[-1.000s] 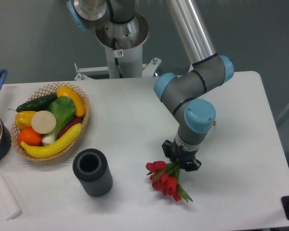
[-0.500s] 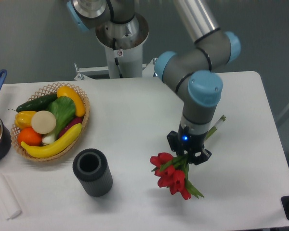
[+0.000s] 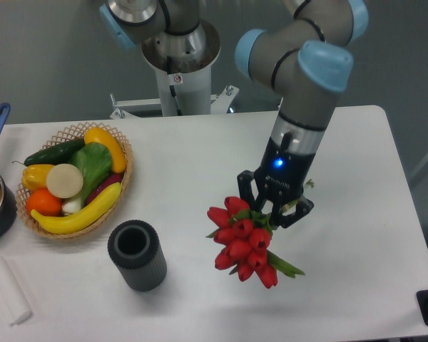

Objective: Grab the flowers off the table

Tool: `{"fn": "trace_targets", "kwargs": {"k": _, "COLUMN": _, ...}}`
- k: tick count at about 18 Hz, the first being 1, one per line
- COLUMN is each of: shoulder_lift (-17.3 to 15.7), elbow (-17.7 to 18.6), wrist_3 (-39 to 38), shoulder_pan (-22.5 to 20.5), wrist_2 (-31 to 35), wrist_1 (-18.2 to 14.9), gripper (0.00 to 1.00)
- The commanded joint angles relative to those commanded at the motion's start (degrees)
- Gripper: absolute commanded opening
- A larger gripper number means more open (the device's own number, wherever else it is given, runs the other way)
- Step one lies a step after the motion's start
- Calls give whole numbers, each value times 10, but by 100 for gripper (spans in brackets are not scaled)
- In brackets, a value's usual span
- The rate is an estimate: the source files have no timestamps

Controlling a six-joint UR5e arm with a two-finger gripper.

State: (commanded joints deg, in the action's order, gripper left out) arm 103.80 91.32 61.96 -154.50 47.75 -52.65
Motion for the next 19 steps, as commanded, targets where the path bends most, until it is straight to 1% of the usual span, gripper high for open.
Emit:
{"fn": "trace_targets", "kwargs": {"k": 3, "shoulder_lift": -1, "elbow": 1, "wrist_3": -2, "shoulder_pan": -19, "wrist_2": -55, "wrist_1": 0, "gripper": 25}}
{"fn": "trace_targets", "kwargs": {"k": 7, "shoulder_lift": -2, "elbow": 1, "wrist_3": -4, "shoulder_pan": -21, "wrist_2": -63, "wrist_1": 0, "gripper": 25}}
{"fn": "trace_targets", "kwargs": {"k": 11, "shoulder_lift": 0, "elbow": 1, "wrist_3": -4, "shoulder_pan": -28, "wrist_2": -110, "wrist_1": 0, "gripper": 25}}
{"fn": "trace_targets", "kwargs": {"k": 19, "shoulder_lift": 0, "elbow": 2, "wrist_3": -2, "shoulder_pan": -32, "wrist_2": -111, "wrist_1": 1, "gripper": 25}}
